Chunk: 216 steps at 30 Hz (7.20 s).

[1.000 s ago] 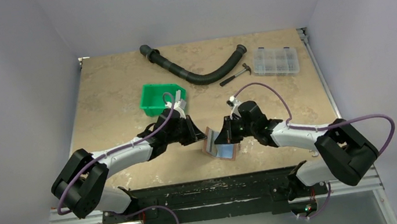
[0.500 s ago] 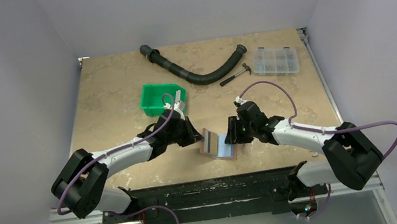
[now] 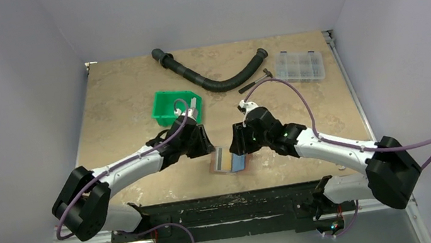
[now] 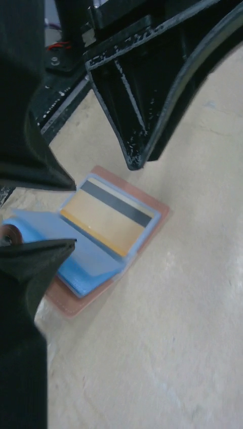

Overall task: Put the credit cards into the card holder
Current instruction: Open the card holder at the center of the board.

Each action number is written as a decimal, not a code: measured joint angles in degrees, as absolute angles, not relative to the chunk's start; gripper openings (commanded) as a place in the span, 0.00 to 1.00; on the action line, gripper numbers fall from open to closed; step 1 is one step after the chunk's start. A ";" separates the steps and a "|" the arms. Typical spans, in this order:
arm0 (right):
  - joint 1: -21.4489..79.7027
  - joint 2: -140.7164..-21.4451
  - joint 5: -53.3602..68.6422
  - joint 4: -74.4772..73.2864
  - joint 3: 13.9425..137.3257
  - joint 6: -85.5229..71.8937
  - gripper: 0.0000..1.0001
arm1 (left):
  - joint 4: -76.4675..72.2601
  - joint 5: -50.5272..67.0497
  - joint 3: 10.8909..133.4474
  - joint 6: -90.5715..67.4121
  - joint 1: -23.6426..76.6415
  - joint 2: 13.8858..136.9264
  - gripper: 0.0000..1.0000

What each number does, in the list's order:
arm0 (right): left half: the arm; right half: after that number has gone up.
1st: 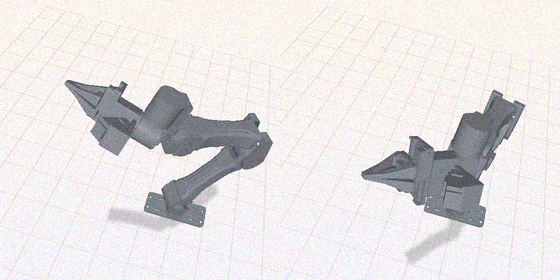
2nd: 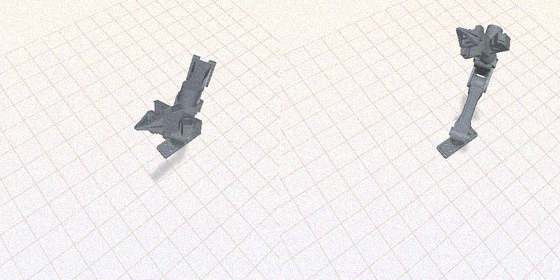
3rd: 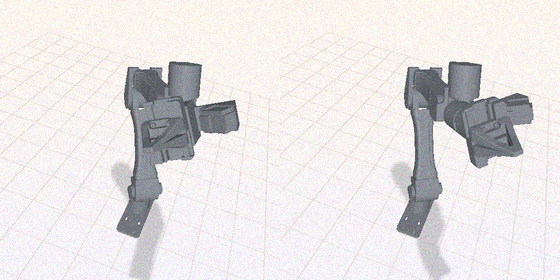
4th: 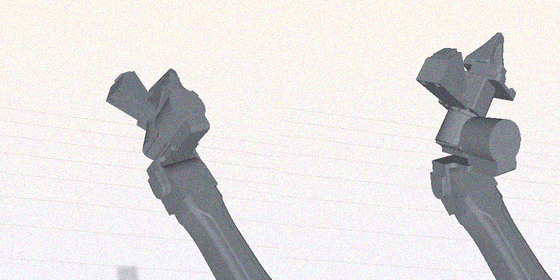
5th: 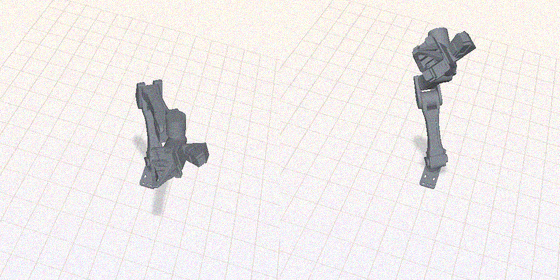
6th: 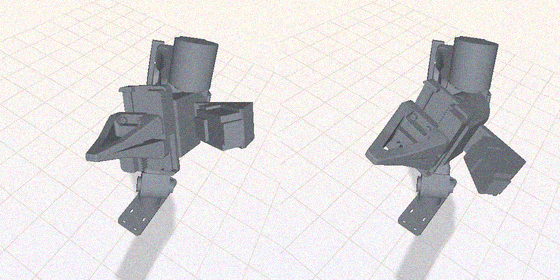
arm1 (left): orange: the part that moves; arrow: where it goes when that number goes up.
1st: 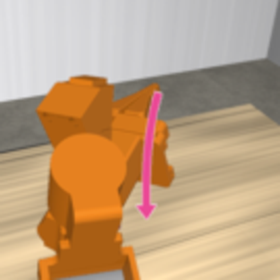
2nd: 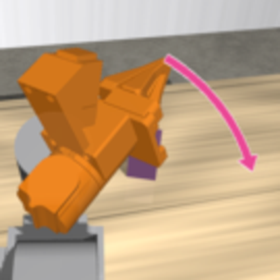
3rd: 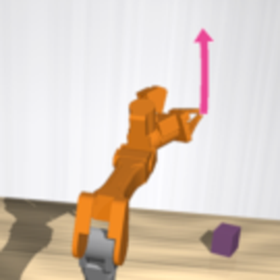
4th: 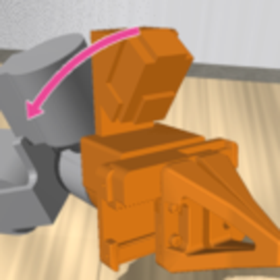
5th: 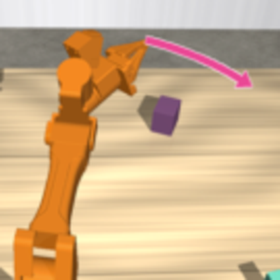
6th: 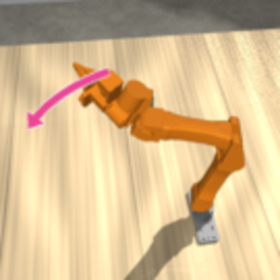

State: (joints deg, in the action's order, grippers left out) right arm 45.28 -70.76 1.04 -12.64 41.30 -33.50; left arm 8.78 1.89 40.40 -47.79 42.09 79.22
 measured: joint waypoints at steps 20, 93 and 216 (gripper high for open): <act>44.29 -77.87 9.13 -3.92 36.23 -36.49 0.48 | 1.19 5.54 40.12 -46.92 43.51 88.16 0.17; 38.04 -82.70 23.86 9.67 29.76 -40.75 0.42 | -5.21 6.61 40.49 -49.54 46.61 85.32 0.41; 24.56 -79.68 17.80 12.03 24.38 -44.93 0.03 | -37.19 20.58 32.86 -65.80 47.42 101.49 0.40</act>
State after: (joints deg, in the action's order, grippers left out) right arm 24.56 -79.68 17.80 12.03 24.38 -44.93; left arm -37.19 20.58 32.86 -65.80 47.42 101.49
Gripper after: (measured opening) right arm 0.055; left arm 0.468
